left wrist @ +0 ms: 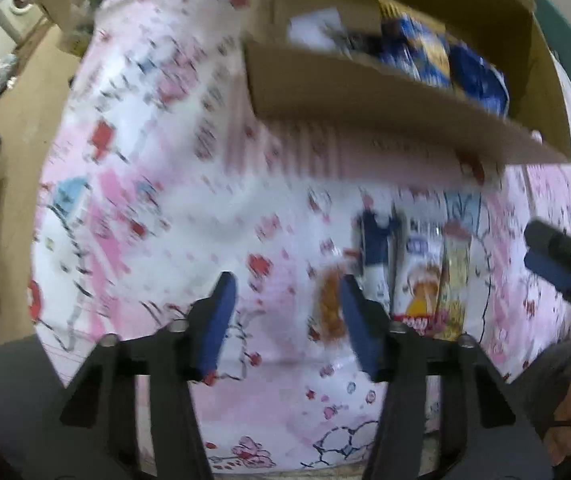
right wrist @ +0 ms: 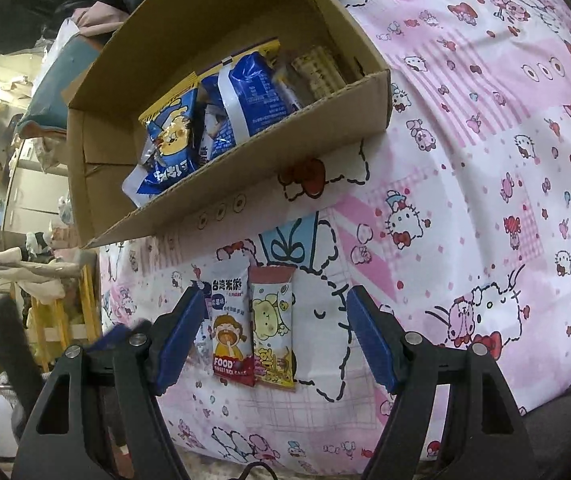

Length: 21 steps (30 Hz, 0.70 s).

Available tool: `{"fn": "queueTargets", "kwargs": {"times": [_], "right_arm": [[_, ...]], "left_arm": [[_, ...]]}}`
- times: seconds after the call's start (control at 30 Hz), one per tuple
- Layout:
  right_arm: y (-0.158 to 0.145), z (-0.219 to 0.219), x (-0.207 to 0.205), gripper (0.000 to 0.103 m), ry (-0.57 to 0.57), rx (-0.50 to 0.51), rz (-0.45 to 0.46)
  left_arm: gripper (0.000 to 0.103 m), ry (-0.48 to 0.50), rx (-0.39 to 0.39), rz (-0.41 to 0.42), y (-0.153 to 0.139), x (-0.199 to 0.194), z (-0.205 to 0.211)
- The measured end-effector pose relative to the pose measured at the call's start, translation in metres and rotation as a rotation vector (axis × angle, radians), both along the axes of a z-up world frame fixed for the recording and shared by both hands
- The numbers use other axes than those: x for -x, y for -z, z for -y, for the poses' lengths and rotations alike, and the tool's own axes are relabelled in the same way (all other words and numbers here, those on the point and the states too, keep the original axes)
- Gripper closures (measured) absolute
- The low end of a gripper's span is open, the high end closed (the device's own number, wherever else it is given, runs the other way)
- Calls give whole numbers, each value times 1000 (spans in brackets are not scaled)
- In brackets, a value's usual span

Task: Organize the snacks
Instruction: 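Grasp a small clear bag with the left tool while the right tool grasps a pink bear packet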

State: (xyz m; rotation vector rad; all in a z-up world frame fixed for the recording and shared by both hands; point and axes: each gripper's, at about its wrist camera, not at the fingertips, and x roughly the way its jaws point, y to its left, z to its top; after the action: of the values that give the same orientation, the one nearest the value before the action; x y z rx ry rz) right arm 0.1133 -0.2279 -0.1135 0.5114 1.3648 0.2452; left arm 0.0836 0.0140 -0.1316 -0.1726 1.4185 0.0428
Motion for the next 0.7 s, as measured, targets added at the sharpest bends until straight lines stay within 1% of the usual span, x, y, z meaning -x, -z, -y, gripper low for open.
{"fn": "queueTargets", "kwargs": {"times": [0.07,0.1,0.13,0.17,0.2,0.27,0.33,0.4,0.5,0.57,0.63,0.7], "right_arm": [[0,0,0,27,-2,2,-1],[1,0,0,27,-5,7,-1],[1,0,0,27,-8,13,-1],[1,-1,0,27,-11,20,-1],[2,-2,0,27,-15,21,-2],[5,-4,-1,27,-29,30,-11],[10,-11,-1,27,-59,62,-25],[18,-26,-2,28,-112,82,-49],[29,-46,-1,35,-197,144,-65],[37,-60,1,42,-254,194,-73],[41,-72,3,44,-298,264,-56],[43,-78,5,46,-332,310,-37]], "left_arm": [[58,30,28,-36,9,1,8],[59,36,19,-37,11,1,10],[67,44,3,-35,12,2,12],[86,55,-11,-36,14,1,14],[90,65,-24,-45,16,1,16],[90,66,-24,-42,17,2,16],[91,63,-31,-36,15,3,15],[91,54,-38,-20,10,3,10],[91,43,-33,-4,3,2,8],[90,41,-36,4,-1,0,9],[90,27,-42,22,-5,0,8],[90,22,-54,44,-14,-1,1]]}}
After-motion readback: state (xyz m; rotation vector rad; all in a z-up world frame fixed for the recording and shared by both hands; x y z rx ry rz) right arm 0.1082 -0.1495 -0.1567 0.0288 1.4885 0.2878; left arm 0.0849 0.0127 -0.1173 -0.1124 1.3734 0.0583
